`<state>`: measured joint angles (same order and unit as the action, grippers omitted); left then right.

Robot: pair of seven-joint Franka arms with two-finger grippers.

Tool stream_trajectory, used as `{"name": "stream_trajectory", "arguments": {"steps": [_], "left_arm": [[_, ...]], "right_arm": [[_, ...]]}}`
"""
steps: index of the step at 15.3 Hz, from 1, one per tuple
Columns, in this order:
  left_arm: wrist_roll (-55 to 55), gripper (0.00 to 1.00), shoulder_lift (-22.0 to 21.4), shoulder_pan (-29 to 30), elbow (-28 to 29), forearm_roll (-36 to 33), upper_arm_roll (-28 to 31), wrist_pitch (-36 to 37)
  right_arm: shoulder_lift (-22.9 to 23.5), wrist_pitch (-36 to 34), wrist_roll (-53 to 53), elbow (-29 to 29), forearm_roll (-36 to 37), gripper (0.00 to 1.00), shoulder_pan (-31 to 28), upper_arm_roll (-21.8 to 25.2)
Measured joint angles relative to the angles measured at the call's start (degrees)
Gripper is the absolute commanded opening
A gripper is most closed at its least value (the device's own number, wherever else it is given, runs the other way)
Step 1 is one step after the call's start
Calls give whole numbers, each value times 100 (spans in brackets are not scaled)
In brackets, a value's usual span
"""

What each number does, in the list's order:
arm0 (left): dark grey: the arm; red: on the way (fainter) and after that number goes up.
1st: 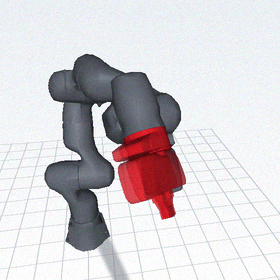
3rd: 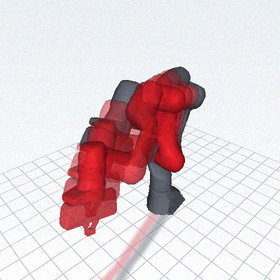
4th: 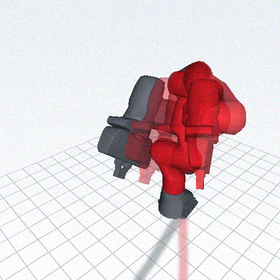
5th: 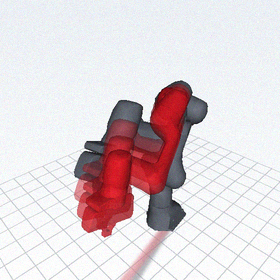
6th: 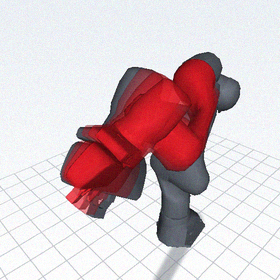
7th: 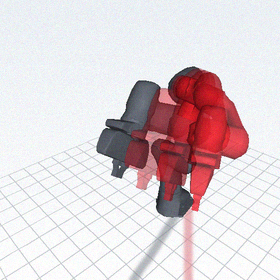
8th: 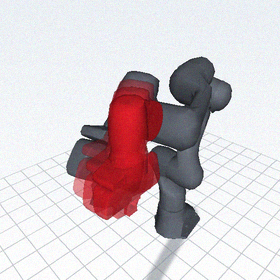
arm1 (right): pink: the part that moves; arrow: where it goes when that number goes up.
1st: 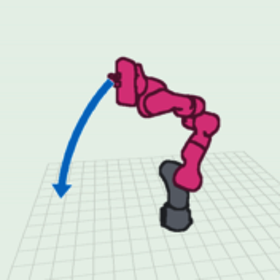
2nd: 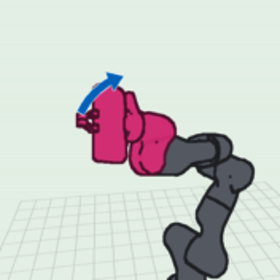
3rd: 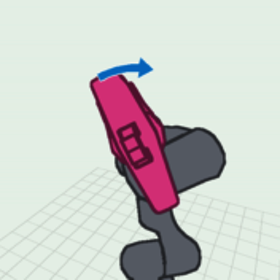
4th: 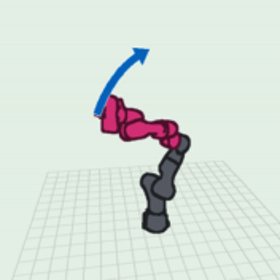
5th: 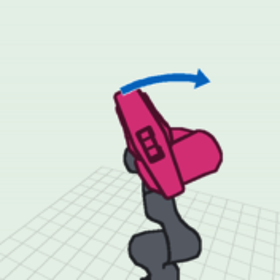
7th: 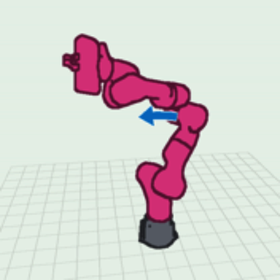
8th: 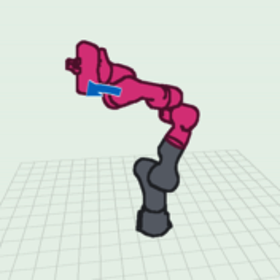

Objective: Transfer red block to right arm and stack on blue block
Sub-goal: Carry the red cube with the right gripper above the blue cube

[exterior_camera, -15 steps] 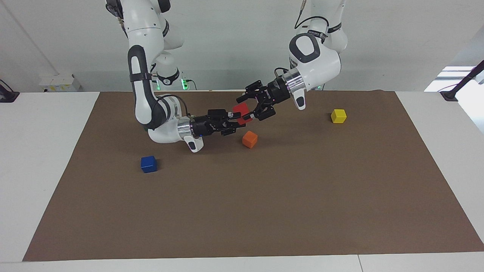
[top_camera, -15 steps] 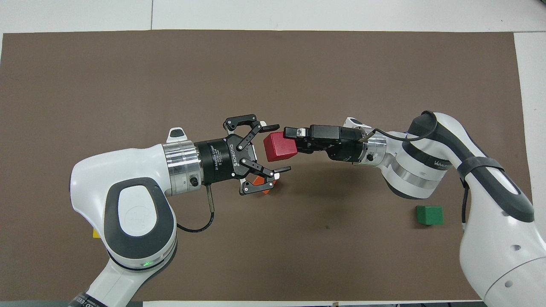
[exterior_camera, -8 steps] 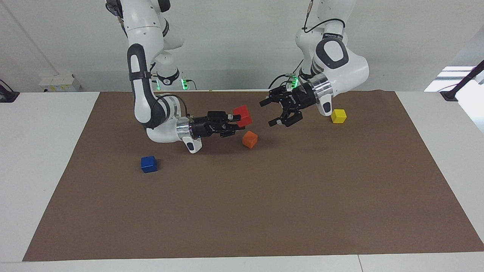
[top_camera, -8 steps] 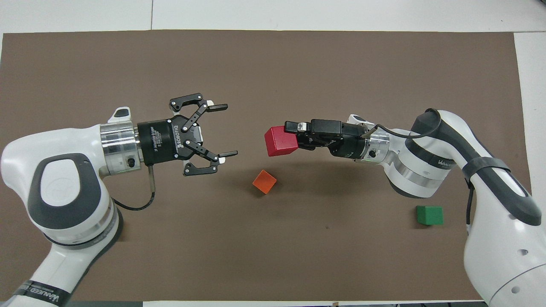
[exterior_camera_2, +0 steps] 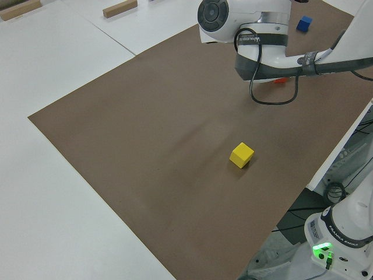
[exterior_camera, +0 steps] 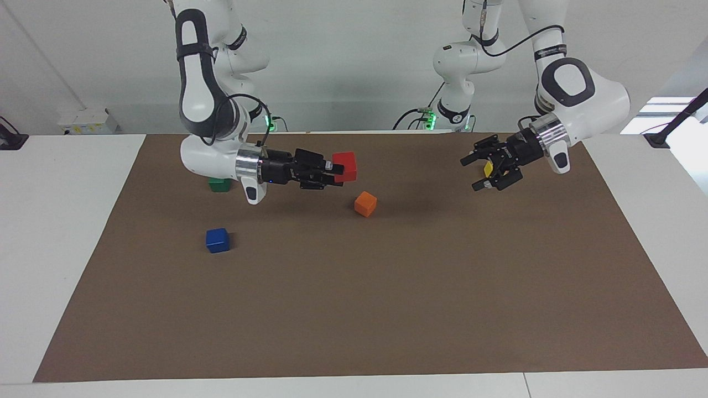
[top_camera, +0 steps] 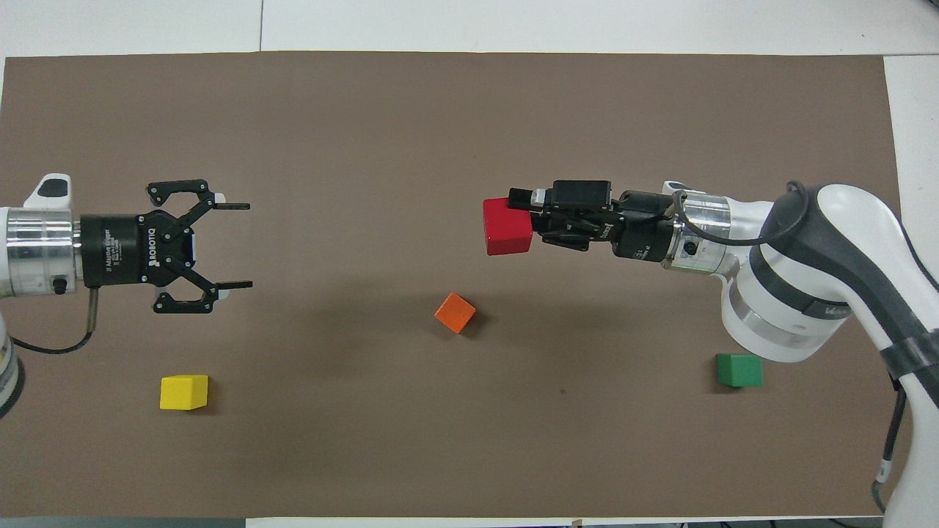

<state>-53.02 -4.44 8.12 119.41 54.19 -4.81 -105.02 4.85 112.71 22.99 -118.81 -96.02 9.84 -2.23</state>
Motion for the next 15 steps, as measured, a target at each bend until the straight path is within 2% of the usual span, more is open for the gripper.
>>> {"name": "stream_trajectory", "arguments": {"steps": [4,9,11,15], "left_arm": [[909,100,70,38,-388,-1841,-84,130],[4216,100,143,54,-505,-3711,-73,143],[5054,100,163,57,-583,-4258,-53,143],[6054,100,264,50,-863,-4923,-93,196]], "right_arm": [[-117,219,-660,257,1835,0,-444,33],[-109,170,-1304,857,4678,0,-1015,49],[-108,-47,-1649,1145,5670,0,-1038,49],[-108,-312,-1974,1572,7487,0,-1017,20]]}}
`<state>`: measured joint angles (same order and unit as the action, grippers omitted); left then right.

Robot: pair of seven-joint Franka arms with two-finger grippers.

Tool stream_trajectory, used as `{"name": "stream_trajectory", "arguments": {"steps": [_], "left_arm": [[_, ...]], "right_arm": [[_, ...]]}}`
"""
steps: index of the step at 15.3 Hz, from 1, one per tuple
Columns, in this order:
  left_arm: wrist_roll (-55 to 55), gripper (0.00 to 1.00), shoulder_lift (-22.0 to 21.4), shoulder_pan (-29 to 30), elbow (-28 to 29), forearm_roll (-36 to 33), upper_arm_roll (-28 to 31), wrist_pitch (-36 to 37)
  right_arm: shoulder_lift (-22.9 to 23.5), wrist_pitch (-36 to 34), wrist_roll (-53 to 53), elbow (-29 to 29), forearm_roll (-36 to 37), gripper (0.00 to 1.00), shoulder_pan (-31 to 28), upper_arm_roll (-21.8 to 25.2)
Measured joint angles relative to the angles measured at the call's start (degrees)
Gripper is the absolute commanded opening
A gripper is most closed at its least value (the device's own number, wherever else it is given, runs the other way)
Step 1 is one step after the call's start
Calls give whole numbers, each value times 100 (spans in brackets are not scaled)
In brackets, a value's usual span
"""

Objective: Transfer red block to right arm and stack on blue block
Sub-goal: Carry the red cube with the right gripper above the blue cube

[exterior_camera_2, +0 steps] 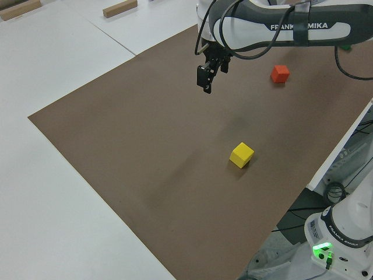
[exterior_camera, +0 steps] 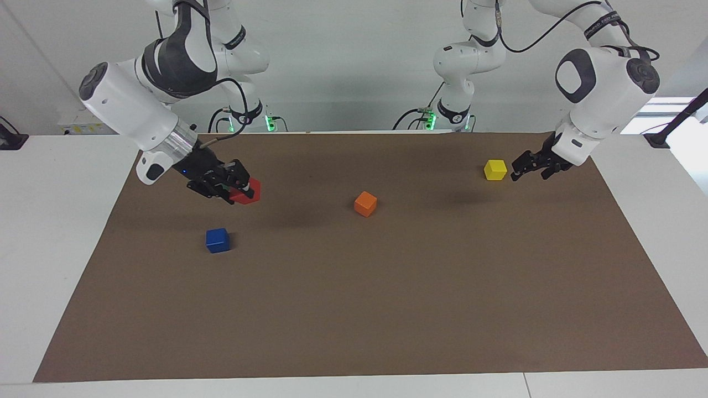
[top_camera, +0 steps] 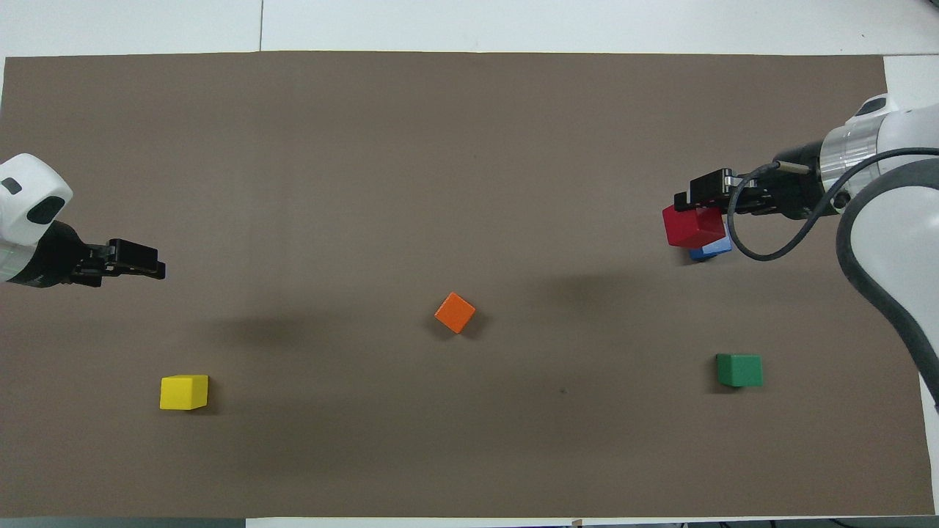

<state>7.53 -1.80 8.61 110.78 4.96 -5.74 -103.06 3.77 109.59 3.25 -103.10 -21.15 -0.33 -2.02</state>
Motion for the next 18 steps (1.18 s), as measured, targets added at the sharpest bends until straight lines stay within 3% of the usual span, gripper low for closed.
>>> {"name": "stream_trajectory", "arguments": {"steps": [5,8,12,18], "left_arm": [[894,100,90,-3,-303,-636,-14,170],[933,100,52,-2,-682,-751,-16,858],[938,100,-85,-19,-756,-755,-67,1188],[939,100,-101,-153,-684,-755,-155,1209]], "right_arm": [[138,146,-4,245,1617,0,59,-23],[323,583,-7,261,2285,0,93,-30],[548,1182,-7,152,2509,0,94,-32],[482,2473,-92,-927,2511,0,96,-35]]}}
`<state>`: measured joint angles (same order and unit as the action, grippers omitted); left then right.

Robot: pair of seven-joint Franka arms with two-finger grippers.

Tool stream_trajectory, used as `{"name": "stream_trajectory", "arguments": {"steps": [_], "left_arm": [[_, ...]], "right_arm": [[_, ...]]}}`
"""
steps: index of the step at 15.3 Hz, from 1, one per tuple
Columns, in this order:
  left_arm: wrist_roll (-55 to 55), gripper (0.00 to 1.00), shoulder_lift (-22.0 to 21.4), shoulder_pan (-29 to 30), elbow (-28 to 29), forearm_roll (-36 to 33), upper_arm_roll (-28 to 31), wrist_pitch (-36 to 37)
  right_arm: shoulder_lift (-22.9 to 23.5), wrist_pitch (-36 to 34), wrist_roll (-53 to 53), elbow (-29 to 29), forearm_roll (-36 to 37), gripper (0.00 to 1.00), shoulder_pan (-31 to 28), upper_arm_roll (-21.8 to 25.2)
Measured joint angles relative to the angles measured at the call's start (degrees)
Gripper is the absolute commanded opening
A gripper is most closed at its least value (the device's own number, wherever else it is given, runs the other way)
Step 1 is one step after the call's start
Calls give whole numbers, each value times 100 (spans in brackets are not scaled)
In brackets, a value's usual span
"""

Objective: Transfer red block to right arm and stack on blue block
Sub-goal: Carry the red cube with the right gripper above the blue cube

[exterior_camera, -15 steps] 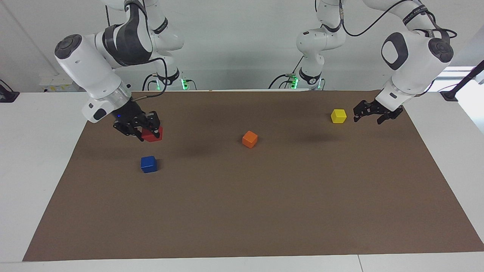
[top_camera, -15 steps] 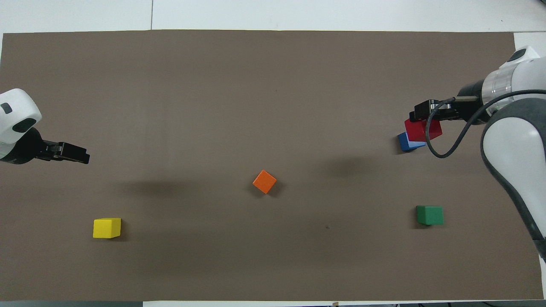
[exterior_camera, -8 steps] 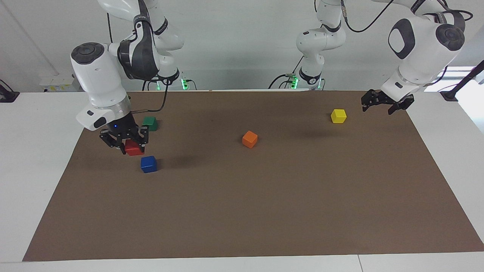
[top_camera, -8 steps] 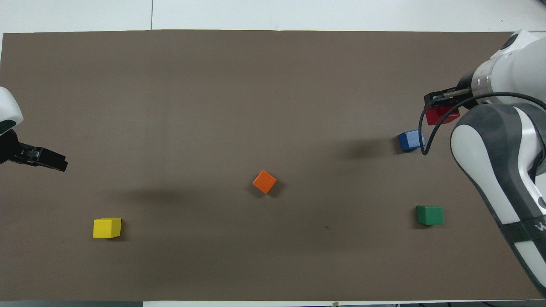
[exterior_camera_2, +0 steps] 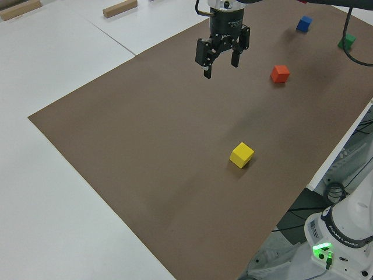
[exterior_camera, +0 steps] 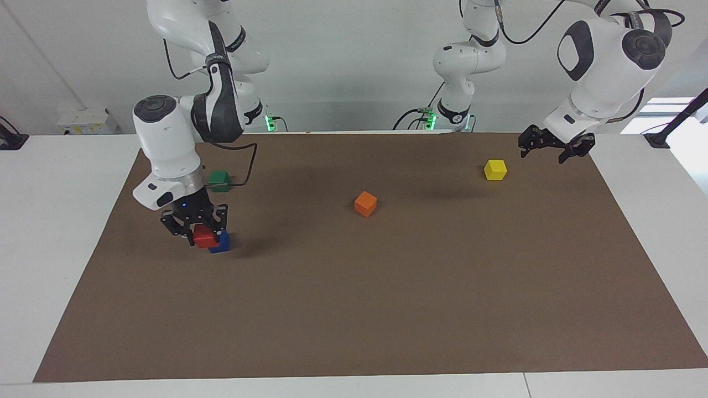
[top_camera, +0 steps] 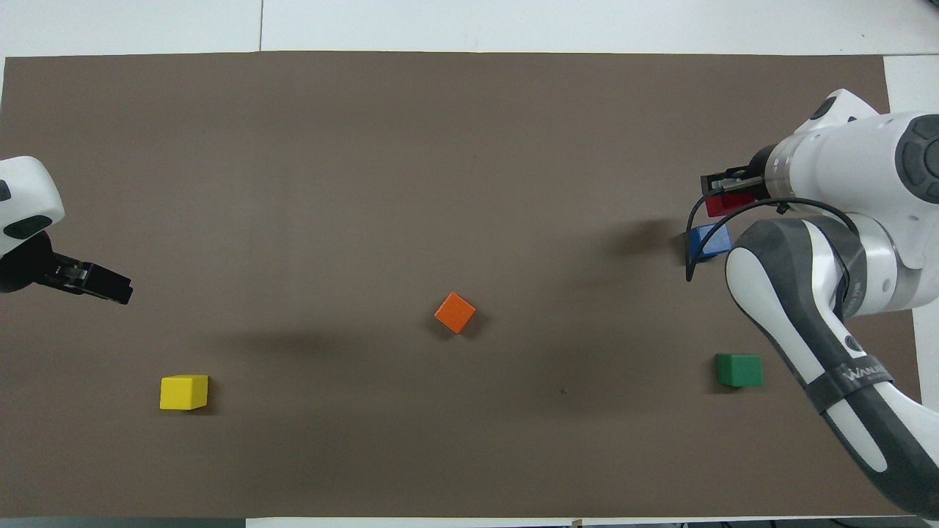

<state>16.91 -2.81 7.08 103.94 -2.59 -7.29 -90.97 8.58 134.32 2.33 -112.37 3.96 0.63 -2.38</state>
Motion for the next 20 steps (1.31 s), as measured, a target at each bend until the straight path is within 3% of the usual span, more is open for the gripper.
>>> {"name": "stream_trajectory", "arguments": {"steps": [7,13,20], "left_arm": [[0,100,15,-355,16,0,455,-29],[0,100,258,-464,-381,0,471,-339],[0,100,333,-537,-421,0,483,-432]], "right_arm": [[-365,600,-10,-904,0,0,-34,20],[-384,915,99,-1072,4,0,-154,23],[-297,1029,153,-1107,5,0,-198,21]]}}
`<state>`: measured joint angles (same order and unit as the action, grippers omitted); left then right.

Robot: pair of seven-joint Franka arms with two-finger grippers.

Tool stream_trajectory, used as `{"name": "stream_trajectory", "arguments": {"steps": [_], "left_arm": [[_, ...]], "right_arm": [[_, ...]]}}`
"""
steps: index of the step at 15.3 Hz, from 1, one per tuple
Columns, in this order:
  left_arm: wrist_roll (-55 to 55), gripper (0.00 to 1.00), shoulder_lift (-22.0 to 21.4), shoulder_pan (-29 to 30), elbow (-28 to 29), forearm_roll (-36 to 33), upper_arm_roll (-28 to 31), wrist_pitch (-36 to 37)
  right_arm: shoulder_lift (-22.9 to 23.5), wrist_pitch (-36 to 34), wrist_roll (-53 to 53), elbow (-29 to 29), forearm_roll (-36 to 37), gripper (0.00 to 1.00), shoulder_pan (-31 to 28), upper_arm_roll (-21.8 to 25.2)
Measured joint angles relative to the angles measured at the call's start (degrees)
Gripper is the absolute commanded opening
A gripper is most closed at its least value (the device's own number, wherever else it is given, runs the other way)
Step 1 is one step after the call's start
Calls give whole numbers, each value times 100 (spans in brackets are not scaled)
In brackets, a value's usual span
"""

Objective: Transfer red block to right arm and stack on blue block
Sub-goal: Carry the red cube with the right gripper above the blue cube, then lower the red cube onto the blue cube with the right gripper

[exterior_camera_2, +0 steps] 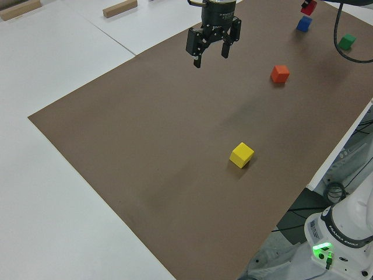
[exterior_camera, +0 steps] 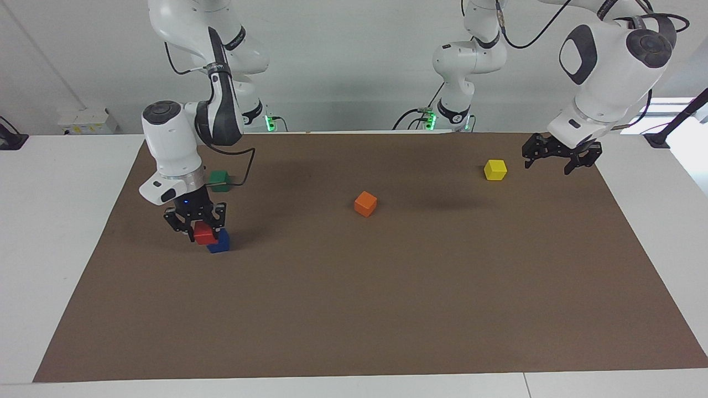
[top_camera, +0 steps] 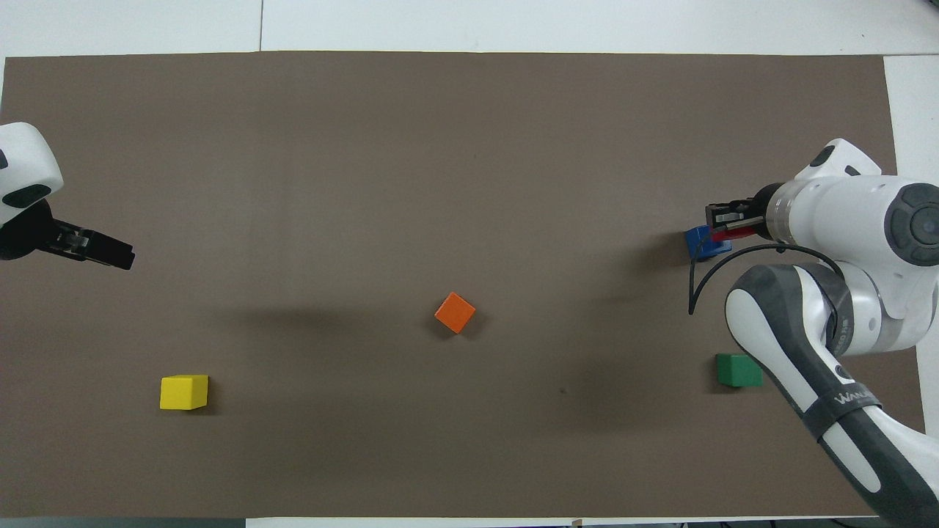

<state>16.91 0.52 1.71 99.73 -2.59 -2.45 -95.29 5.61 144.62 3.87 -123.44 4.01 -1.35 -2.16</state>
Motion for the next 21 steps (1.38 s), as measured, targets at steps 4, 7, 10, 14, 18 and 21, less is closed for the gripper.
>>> {"name": "stream_trajectory", "arguments": {"steps": [4,7,10,14,18,21], "left_arm": [[0,100,24,0,-12,0,0,-70],[0,100,29,-8,-47,0,-5,-211],[0,100,29,-11,-64,0,-2,-253],[0,100,27,-11,-113,0,54,-254],[0,100,13,-11,-118,0,61,-254],[0,100,-8,-11,-119,0,65,-254]], "right_arm": [[72,62,1,-2,0,0,18,-18],[96,73,20,-7,0,0,18,-19],[96,73,149,-65,0,0,17,-17],[96,74,204,-143,0,0,17,-16],[96,105,248,-192,0,0,17,-17],[92,212,262,-247,0,0,17,-17]]}}
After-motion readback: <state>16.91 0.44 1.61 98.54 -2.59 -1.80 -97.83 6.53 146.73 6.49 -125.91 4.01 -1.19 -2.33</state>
